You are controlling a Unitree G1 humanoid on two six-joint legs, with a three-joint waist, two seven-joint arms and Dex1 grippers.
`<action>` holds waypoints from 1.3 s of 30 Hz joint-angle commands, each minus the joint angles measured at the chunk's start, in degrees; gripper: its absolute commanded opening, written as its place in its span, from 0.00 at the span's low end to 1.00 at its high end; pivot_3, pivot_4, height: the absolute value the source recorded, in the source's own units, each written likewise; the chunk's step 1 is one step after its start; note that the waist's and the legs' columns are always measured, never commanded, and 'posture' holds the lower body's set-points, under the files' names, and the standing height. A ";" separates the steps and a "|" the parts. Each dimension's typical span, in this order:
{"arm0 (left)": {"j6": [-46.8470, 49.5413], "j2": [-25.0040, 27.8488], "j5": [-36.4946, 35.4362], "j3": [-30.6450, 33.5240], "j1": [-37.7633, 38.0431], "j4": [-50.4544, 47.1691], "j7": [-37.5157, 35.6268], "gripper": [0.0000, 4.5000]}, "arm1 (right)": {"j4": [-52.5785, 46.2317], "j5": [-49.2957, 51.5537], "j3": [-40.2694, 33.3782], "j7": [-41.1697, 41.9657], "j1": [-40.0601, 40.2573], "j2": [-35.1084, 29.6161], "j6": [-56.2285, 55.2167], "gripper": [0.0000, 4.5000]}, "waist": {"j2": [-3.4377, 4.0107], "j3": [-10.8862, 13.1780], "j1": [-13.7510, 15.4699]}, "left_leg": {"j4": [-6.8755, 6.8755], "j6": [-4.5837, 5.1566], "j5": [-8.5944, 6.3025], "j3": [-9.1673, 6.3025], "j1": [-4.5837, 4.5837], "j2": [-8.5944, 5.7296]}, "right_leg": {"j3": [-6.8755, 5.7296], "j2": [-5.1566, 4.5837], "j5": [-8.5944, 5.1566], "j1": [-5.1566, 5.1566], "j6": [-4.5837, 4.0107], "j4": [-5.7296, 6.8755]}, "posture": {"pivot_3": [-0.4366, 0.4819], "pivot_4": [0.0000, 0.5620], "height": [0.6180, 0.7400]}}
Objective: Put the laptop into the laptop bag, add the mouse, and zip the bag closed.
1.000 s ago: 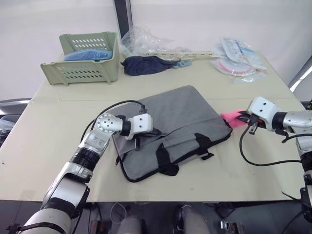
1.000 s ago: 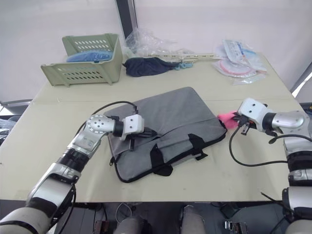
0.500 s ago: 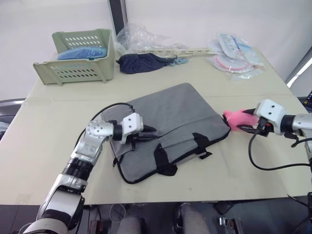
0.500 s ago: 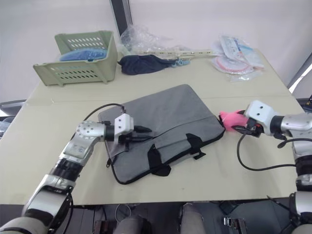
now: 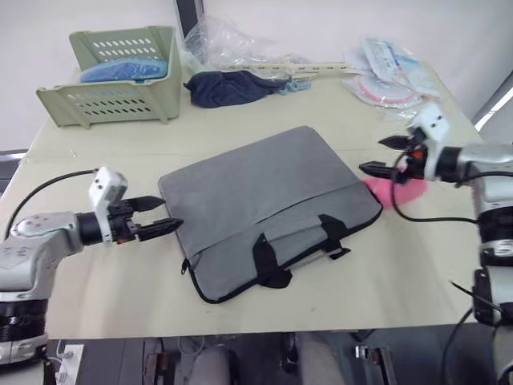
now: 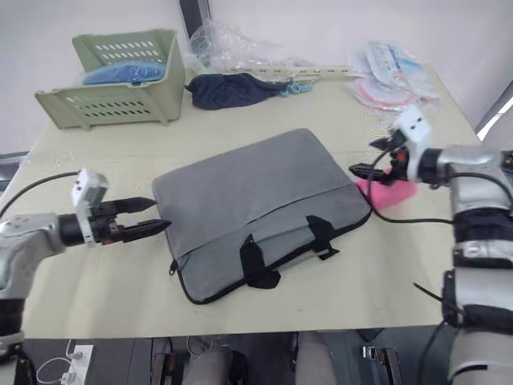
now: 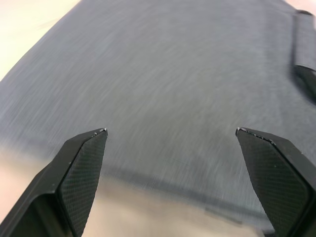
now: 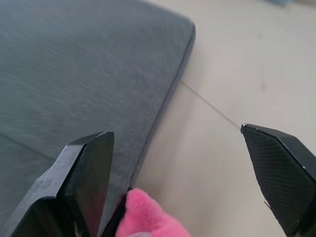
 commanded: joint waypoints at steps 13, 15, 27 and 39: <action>-1.69 2.57 3.21 -2.59 11.10 -14.04 4.43 0.01 | 20.72 -19.20 12.41 -4.19 -8.88 3.14 -27.31 0.00 | -0.11 0.15 -0.49 | -0.05 -0.30 0.17 0.05 -0.69 -0.37 | -0.10 0.05 0.02 -0.67 0.13 0.00 | 0.48 0.27 1.00; -1.47 3.26 3.69 -3.78 10.98 -14.44 4.45 0.01 | 21.17 -19.36 12.62 -1.66 -8.73 3.03 -28.34 0.00 | -0.12 0.14 -0.48 | -0.03 -0.33 0.19 0.05 -0.62 -0.34 | -0.08 0.06 0.02 -0.64 0.13 0.05 | 0.48 0.27 1.00; -7.92 -0.39 10.98 -15.18 -4.44 -2.30 4.80 0.01 | 10.36 -13.19 9.51 19.24 -5.27 0.66 -20.43 0.00 | -0.14 0.13 -0.04 | 0.19 -0.34 0.20 0.03 -0.61 -0.26 | -0.11 0.14 0.02 -0.59 0.13 0.27 | 0.48 0.27 1.00; -20.60 -2.14 19.43 -22.06 -19.95 17.76 -2.07 0.01 | -24.69 -2.46 5.97 27.27 9.81 -3.61 3.96 0.00 | -0.19 0.16 0.13 | 0.43 -0.34 0.20 0.00 -0.64 -0.27 | -0.18 0.16 0.02 -0.64 0.13 0.54 | 0.48 0.27 1.00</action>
